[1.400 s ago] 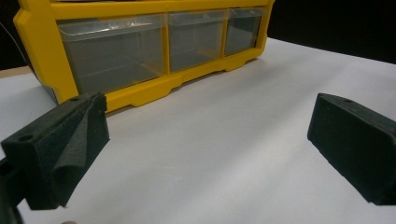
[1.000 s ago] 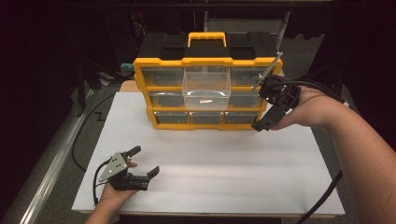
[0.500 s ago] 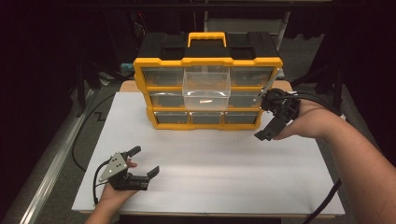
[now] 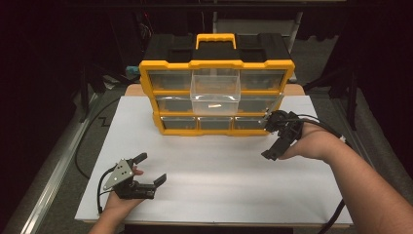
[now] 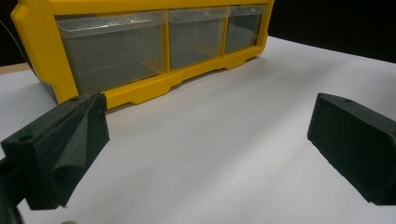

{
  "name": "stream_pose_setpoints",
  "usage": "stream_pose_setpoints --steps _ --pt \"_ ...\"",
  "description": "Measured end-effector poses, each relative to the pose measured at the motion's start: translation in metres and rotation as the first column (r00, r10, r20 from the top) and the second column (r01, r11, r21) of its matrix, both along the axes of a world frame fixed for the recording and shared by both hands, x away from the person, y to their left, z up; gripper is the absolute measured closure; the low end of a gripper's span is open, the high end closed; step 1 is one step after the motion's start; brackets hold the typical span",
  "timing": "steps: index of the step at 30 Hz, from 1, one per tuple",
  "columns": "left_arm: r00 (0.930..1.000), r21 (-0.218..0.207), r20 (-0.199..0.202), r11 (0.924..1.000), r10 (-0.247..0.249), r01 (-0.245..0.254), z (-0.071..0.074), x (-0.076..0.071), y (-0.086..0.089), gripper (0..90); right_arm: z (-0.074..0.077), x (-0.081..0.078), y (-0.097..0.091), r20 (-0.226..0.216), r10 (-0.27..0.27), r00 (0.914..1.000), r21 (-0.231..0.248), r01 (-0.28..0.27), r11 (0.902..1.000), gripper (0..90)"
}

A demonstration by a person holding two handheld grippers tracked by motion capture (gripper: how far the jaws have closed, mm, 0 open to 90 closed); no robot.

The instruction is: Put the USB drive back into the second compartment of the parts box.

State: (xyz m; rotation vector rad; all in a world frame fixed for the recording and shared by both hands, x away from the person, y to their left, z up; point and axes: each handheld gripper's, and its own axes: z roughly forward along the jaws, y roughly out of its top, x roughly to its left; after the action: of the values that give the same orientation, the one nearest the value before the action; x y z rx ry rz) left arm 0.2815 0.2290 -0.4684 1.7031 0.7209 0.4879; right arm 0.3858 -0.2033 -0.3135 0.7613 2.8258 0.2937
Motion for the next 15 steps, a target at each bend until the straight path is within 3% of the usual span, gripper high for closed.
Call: stream_pose_setpoints --steps 6,15 --pt "1.0 -0.001 0.002 1.0 0.0 0.0 0.0 0.0 0.001 0.3 -0.032 0.002 0.001 -0.012 -0.006 0.9999 0.0 0.006 1.0 0.0" --pt "1.0 0.003 0.002 1.0 -0.002 0.002 0.0 0.0 0.0 0.3 -0.082 0.0 0.006 -0.067 -0.019 0.9976 -0.021 0.018 0.9996 0.0"
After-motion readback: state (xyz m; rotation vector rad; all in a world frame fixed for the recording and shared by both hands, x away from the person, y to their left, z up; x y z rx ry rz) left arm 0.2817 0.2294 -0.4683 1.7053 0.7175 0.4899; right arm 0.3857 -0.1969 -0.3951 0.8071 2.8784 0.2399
